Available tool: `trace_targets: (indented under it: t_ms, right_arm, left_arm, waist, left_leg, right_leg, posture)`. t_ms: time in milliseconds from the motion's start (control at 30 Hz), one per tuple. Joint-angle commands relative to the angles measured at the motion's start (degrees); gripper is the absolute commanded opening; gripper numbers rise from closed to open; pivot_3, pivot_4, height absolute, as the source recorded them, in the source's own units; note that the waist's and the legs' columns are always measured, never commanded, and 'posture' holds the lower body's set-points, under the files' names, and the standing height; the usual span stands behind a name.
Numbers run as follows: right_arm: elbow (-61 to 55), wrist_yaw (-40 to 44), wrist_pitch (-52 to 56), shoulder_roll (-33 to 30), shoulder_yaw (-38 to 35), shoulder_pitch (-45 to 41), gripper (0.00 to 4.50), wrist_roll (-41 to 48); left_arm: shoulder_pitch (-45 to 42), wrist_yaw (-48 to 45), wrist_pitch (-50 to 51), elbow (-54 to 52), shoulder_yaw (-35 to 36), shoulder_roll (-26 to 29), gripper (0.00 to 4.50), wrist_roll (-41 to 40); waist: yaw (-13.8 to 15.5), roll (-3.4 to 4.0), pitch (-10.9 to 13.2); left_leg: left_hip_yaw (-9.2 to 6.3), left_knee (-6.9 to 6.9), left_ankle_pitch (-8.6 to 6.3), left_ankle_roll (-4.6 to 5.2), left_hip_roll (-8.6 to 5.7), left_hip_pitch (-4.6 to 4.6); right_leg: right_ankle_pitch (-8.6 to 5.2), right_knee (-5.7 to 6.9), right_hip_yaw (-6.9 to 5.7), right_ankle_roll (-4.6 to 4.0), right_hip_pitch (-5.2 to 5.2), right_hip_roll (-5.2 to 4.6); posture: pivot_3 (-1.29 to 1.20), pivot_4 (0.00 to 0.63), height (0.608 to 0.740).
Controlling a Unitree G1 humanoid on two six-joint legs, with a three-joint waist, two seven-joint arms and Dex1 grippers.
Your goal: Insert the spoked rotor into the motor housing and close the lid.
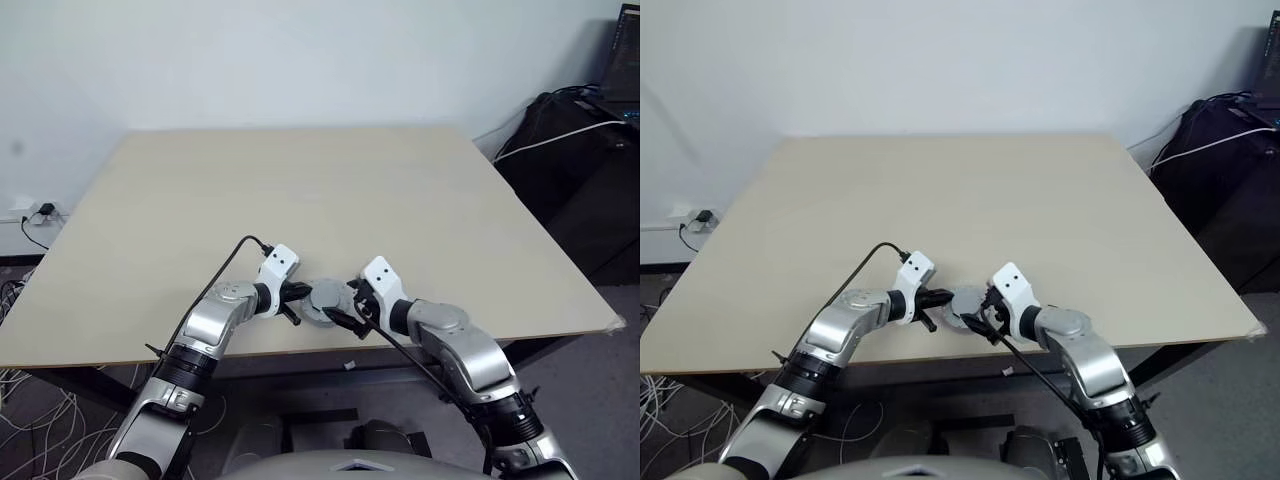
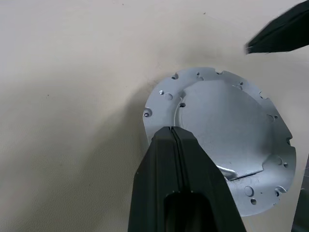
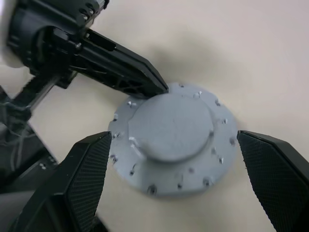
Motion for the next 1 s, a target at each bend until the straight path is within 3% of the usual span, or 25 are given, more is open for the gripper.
trace_targets:
  t_ms: [33, 133, 267, 467, 1000]
  right_arm:
    - [-4.4, -2.21, 4.66, 0.59, -4.79, 1.69, 4.47, 3.67]
    - [-5.58, -5.8, 8.37, 3.49, -8.61, 3.4, 4.47, 6.25]
    - [-5.96, -15.67, 18.26, 15.34, -17.94, 4.56, 4.47, 11.1]
    - [-4.94, -22.01, 27.73, 23.35, -24.98, 1.6, 4.47, 15.52]
    - [0.99, -30.05, 39.73, 30.36, -36.87, -5.33, 4.47, 21.31]
  left_arm:
    - [0.75, -0.61, 0.78, 1.95, -2.36, -0.12, 0.0, 0.9]
    - [0.67, -0.73, 0.6, 2.07, -2.46, -0.15, 0.0, 0.91]
    - [0.78, -0.89, 0.27, 2.06, -2.76, -0.15, 0.0, 1.06]
    - [0.42, -1.02, -0.33, 2.48, -3.05, -0.19, 0.0, 1.12]
    - [0.76, -0.72, -0.66, 2.19, -2.47, -0.08, 0.0, 1.13]
  waist:
    - [0.01, -0.01, 0.01]
    - [0.06, -0.01, 0.01]
    - [0.14, 0.09, -0.03]
    - [0.18, 0.19, -0.02]
    - [0.0, 0.53, -0.09]
  left_leg:
    - [0.0, 0.0, 0.0, 0.0, 0.0, 0.01]
    - [-0.01, 0.01, 0.0, 0.0, 0.01, 0.03]
    - [-0.02, -0.01, -0.01, -0.02, 0.07, 0.02]
    - [-0.01, 0.0, -0.02, 0.0, -0.02, -0.01]
    - [0.03, 0.01, -0.01, 0.02, -0.05, 0.05]
  right_leg:
    - [0.0, 0.0, 0.0, 0.0, 0.01, 0.0]
    - [0.0, 0.0, -0.01, 0.0, 0.02, 0.0]
    - [0.0, 0.02, 0.0, 0.0, -0.01, 0.01]
    - [0.17, 0.01, 0.04, -0.25, -0.01, -0.05]
    - [0.03, 0.02, 0.04, 0.01, 0.07, 0.05]
  posture:
    - [0.0, 0.0, 0.74]
    - [0.0, 0.0, 0.74]
    - [0.0, 0.0, 0.74]
    - [0.0, 0.0, 0.74]
    - [0.0, 0.0, 0.74]
